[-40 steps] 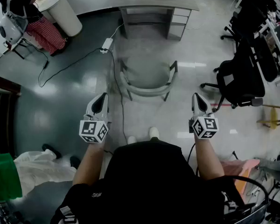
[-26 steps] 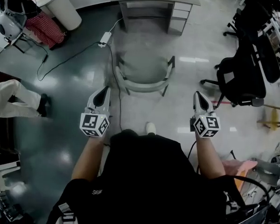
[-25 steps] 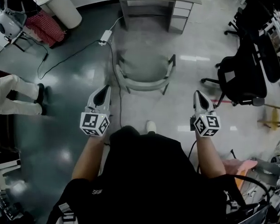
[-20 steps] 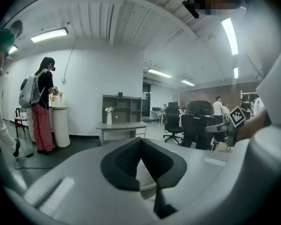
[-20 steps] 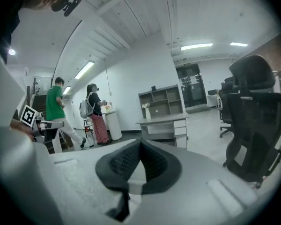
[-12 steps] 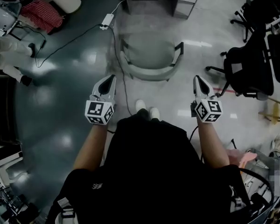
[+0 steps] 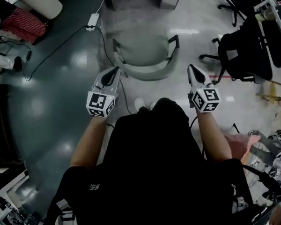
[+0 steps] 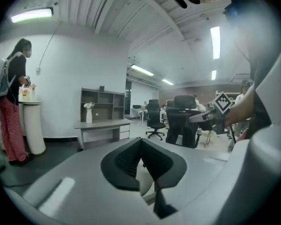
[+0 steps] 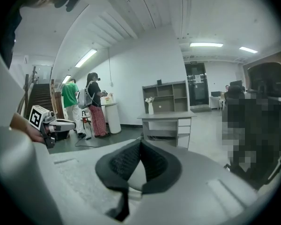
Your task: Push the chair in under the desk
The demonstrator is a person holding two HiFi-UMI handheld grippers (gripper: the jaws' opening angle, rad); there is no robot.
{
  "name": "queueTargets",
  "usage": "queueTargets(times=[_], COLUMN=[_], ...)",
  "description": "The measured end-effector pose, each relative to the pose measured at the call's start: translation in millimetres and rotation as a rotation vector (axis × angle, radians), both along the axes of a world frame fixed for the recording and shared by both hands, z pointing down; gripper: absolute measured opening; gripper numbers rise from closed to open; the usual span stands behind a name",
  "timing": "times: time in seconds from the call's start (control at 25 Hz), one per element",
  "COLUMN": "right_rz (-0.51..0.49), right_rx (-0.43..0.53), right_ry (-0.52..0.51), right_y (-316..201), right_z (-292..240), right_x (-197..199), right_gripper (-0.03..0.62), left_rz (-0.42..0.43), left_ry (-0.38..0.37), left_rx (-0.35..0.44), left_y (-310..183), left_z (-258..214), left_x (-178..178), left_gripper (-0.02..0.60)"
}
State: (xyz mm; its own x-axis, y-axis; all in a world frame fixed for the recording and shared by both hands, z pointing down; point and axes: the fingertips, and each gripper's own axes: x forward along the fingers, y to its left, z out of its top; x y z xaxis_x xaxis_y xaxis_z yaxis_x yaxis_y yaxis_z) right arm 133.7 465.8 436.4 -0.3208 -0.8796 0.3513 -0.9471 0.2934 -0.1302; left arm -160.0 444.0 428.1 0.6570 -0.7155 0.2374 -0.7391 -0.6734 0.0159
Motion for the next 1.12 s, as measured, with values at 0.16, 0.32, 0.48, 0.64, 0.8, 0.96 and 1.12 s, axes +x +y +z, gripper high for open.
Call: queueTargets(times=[0.16, 0.32, 0.48, 0.64, 0.8, 0.96, 1.12], right_rz=[-0.026, -0.104, -0.181, -0.353, -0.527, -0.76, -0.862], right_rx=[-0.05, -0.085, -0.127, -0.186, -0.218, -0.262, -0.318], right_ry=[0.02, 0.084, 0.159, 0.242, 0.293, 0.335, 0.42], right_y=[-0.4, -1.4, -6.8, -8.5, -9.4, 3.1, 7.9], right_z=[14.0, 31.8, 53.7, 82.1, 113.8, 150.9, 184.9], right_x=[-16.1, -31.4, -40.7, -57.1, -75.0, -97.0, -98.5], right_gripper=[0.002, 0.002, 0.002, 0.023, 0.06, 0.259, 0.272], left_rz=[0.055, 0.074, 0.097, 0.162, 0.26, 0.365, 0.456], left_ry=[-0.002, -0.034, -0.041, -0.088, -0.173, -0.283, -0.374], left_rx=[-0.043, -0.069, -0.079, -0.087, -0.135, -0.195, -0.204], left_y=[-4.7, -7.6, -12.6, -13.4, -7.0, 5.2, 11.4], left_z=[31.4, 51.5, 66.4, 81.9, 113.6, 154.0, 188.8], left_x=[-7.8, -11.3, -3.5, 16.9, 40.4, 56.8, 67.6], left_gripper=[0.006, 0.017, 0.04, 0.087, 0.163, 0.27, 0.284])
